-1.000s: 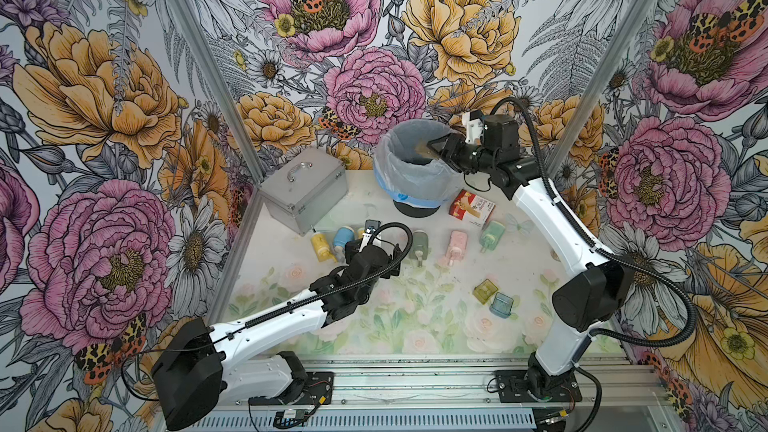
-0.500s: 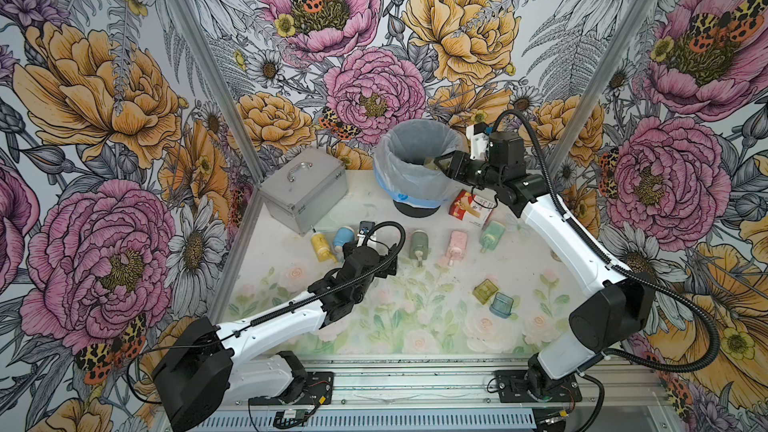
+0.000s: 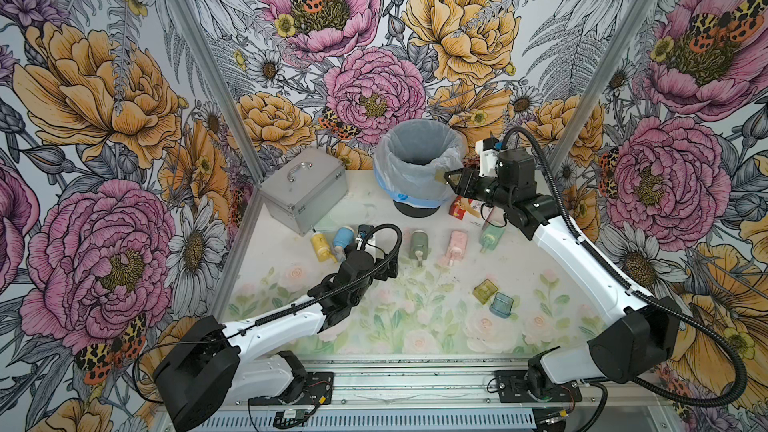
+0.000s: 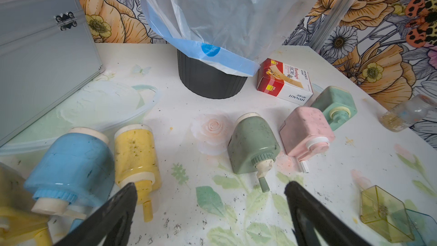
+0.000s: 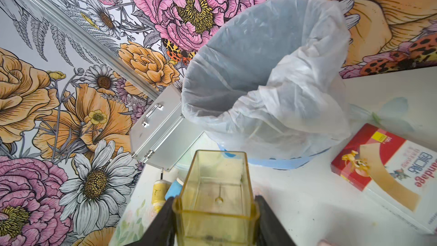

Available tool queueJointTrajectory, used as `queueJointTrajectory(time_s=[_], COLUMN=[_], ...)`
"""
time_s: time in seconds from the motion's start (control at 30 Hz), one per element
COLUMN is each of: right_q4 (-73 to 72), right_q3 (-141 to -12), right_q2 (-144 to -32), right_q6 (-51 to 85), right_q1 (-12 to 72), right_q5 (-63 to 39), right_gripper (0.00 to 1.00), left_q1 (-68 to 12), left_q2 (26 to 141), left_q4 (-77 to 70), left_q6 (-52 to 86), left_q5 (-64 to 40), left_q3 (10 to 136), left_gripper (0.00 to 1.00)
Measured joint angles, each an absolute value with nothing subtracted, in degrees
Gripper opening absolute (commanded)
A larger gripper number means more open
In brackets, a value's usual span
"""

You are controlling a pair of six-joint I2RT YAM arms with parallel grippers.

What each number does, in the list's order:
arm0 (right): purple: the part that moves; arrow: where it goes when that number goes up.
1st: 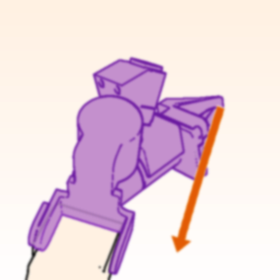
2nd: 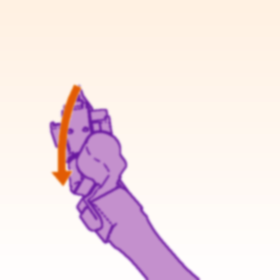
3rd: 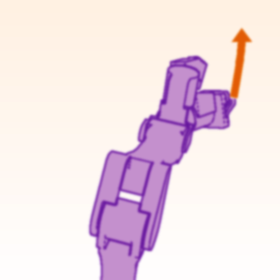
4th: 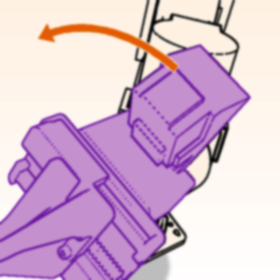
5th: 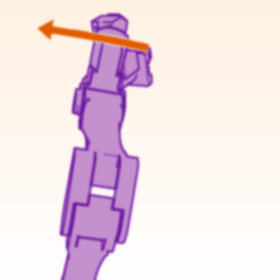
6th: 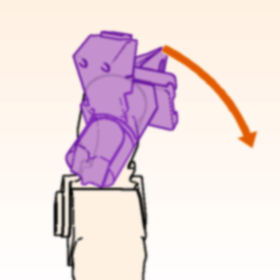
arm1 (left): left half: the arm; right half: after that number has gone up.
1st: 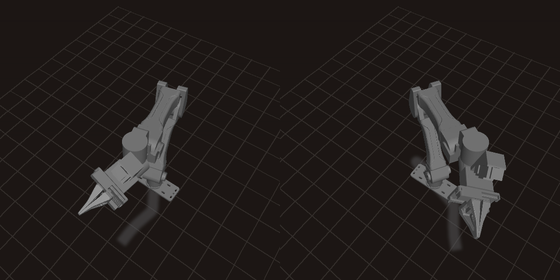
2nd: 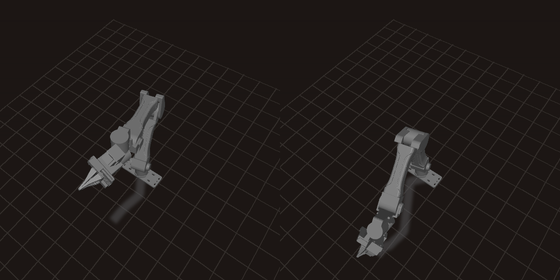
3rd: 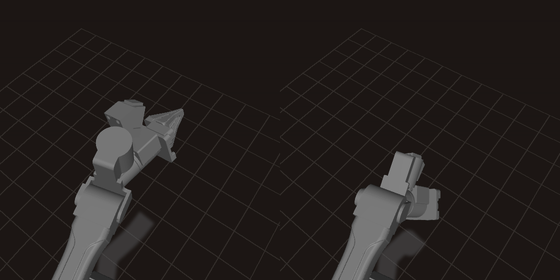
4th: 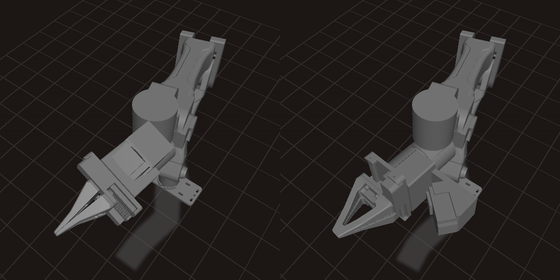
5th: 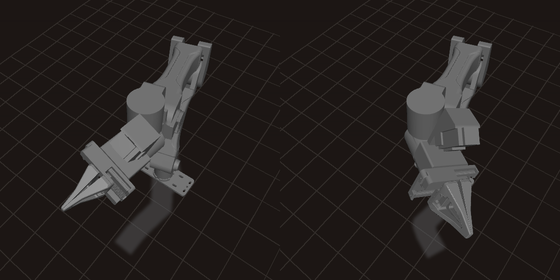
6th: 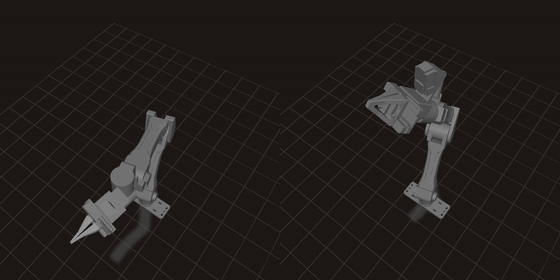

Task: Take out the pencil sharpener tray and clean the shavings
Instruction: Place the container at the center of the board.

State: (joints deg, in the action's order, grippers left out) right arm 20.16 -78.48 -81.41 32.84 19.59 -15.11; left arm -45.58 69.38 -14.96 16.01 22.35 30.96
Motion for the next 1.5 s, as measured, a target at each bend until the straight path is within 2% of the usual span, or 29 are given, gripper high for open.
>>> queueJointTrajectory(time_s=[0.87, 1.5], right_q4=[19.55, 33.8], right_q3=[-48.77, -37.58], right_q2=[-57.28, -45.12], right_q6=[30.81, 39.31], right_q1=[19.42, 19.16], right_q5=[-2.94, 14.48], right_gripper=[0.12, 0.12], left_q1=[-45.23, -45.23], left_q2=[82.56, 93.51], left_q4=[-19.57, -20.01], left_q6=[15.79, 15.53], left_q5=[15.38, 10.39], left_q3=[39.07, 47.7], left_gripper=[0.99, 0.99])
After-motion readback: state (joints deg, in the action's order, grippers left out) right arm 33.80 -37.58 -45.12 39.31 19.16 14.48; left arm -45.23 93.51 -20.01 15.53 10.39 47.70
